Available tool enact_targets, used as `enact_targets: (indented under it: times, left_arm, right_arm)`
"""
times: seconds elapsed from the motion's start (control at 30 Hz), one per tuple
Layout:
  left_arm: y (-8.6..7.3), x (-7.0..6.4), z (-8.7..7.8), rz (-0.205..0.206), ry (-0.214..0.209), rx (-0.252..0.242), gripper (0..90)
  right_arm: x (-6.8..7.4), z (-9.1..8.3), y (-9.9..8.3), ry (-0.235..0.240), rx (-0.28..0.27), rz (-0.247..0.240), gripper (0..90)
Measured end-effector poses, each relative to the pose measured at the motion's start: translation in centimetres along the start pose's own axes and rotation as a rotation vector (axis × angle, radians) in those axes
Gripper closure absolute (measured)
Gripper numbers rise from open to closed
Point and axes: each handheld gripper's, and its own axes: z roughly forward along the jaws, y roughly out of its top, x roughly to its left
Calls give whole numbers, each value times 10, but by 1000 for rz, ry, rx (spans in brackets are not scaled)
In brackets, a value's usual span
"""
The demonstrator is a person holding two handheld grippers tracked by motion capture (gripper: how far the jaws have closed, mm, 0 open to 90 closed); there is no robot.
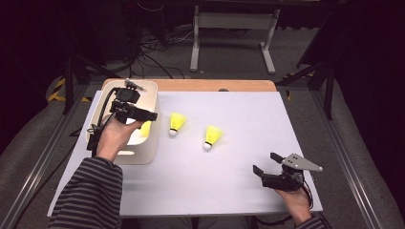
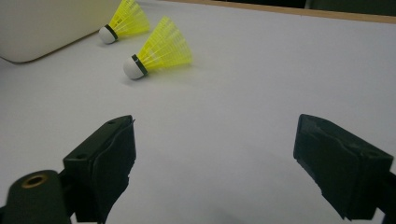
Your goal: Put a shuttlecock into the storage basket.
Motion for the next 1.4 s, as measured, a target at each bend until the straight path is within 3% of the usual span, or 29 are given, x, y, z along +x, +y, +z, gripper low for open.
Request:
enact_targets:
  times: [1.03, 1.2, 1.4]
  left_arm:
    - [-1, -35, 7, 80, -66, -17, 280]
    - [-2, -40, 7, 101, -41, -18, 271]
    - [-2, -41, 5, 91, -60, -34, 274]
  right_arm:
    - [0, 0, 0, 1, -3, 3, 133]
    - [0, -1, 0, -2, -4, 7, 133]
    - [-1, 0, 0, -1, -4, 12, 133]
